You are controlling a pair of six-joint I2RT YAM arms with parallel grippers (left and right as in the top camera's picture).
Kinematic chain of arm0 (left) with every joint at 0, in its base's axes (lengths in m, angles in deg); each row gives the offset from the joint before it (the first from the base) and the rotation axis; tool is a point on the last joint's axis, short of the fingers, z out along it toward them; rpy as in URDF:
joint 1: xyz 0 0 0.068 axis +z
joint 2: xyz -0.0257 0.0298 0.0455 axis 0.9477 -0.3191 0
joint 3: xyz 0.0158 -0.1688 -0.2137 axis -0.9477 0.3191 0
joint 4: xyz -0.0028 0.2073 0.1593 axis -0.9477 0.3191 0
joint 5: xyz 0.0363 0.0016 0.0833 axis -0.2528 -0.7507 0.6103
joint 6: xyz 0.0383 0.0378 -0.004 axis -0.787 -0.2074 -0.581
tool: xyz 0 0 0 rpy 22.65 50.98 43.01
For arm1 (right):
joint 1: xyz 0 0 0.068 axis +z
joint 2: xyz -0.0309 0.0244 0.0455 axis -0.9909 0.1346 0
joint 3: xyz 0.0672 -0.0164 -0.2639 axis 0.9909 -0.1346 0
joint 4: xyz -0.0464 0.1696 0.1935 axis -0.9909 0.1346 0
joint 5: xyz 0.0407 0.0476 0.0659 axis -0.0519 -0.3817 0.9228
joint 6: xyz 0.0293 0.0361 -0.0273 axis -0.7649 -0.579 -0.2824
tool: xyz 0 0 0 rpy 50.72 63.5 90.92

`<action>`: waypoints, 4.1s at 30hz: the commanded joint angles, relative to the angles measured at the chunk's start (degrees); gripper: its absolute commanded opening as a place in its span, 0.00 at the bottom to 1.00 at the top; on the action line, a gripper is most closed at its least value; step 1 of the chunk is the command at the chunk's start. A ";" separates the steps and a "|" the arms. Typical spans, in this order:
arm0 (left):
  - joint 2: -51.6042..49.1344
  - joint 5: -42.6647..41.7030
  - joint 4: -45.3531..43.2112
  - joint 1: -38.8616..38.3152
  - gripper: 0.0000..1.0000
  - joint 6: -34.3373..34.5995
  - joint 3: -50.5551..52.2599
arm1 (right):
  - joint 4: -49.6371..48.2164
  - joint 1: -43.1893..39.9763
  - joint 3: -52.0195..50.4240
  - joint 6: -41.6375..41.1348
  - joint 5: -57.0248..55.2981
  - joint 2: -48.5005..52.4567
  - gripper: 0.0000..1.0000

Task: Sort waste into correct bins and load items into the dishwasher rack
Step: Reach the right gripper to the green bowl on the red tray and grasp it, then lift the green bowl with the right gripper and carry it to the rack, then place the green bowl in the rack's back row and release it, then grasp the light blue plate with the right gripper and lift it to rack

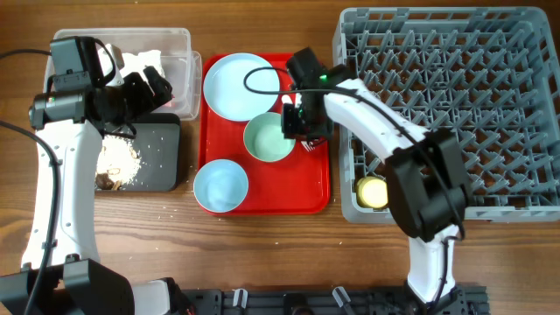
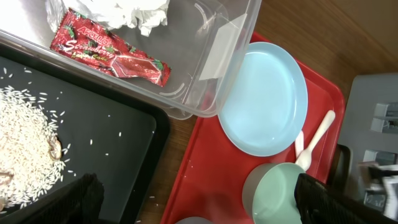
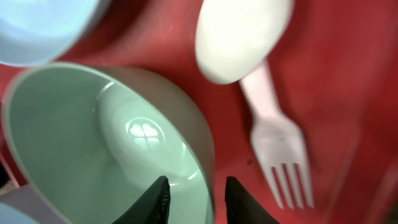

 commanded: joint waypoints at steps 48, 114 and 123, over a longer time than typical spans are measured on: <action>0.31 0.70 0.04 0.26 1.00 -0.55 -0.68 | -35.36 -9.03 5.79 45.57 -85.90 3.82 0.04; 0.31 0.70 0.04 0.26 1.00 -0.55 -0.68 | -24.20 3.41 -0.63 -22.18 -7.87 8.13 0.13; 0.31 0.70 0.07 0.26 1.00 -0.55 -0.68 | -23.76 1.49 -0.22 -19.71 -7.72 5.57 0.04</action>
